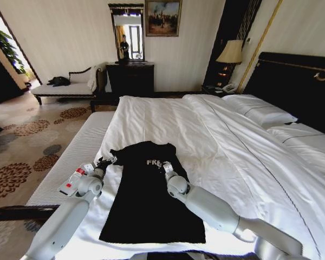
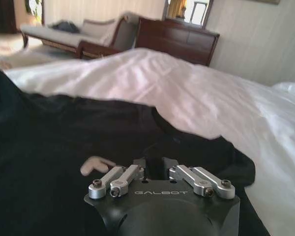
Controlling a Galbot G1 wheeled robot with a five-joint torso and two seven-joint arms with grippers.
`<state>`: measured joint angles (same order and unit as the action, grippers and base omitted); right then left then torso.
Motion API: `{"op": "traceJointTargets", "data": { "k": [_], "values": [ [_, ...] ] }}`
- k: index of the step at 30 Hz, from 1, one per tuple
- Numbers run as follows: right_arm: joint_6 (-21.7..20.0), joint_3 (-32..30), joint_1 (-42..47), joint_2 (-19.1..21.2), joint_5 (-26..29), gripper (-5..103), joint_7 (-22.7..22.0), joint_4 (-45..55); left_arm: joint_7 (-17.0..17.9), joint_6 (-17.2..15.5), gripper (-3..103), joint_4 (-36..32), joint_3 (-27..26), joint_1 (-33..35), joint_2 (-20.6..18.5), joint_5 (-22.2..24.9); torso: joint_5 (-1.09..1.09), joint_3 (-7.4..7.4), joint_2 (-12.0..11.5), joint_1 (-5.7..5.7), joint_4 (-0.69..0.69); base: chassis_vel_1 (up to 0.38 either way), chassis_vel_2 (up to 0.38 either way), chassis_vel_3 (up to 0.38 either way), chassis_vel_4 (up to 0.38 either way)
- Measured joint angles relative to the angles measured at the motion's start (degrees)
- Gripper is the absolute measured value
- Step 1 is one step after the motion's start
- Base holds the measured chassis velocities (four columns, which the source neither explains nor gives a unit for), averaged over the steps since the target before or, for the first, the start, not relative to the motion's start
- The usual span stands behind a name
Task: Fold the clothes on the bed.
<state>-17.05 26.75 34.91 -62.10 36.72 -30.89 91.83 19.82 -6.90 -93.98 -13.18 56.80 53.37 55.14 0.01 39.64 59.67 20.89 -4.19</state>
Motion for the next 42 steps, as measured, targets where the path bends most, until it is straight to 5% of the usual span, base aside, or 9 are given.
{"op": "traceJointTargets", "data": {
  "k": [11, 21, 33, 42],
  "values": [
    [2.89, -4.65, 1.08, 0.24, -1.11, 58, 1.14, 6.07, -0.02, 0.02, 100, -0.34, -0.56, 0.95, -0.05, -0.22, 0.00, 0.00, 0.00, -0.01, 0.00, 0.000, 0.000, 0.000, 0.000],
    [4.74, -15.74, 2.39, -0.99, -12.38, 95, 0.22, -13.15, -0.02, 0.37, 100, -0.46, -0.61, 1.53, -0.07, -0.44, 0.00, 0.01, -0.01, 0.00, -0.02, 0.000, 0.000, 0.000, 0.000],
    [4.26, -15.00, 1.78, -5.89, -14.01, 100, 0.24, -19.04, 0.27, 0.37, 100, -0.55, -0.41, 1.38, -0.37, -0.31, -0.01, 0.00, -0.01, 0.00, -0.01, 0.000, 0.000, 0.000, 0.000],
    [6.06, -11.06, -2.86, -13.72, -14.82, 100, 1.27, -27.47, 0.02, 0.47, 100, -0.34, -1.95, 2.35, -1.12, 0.37, -0.01, 0.00, -0.01, 0.00, 0.02, 0.000, 0.000, 0.000, 0.000]
  ]
}}
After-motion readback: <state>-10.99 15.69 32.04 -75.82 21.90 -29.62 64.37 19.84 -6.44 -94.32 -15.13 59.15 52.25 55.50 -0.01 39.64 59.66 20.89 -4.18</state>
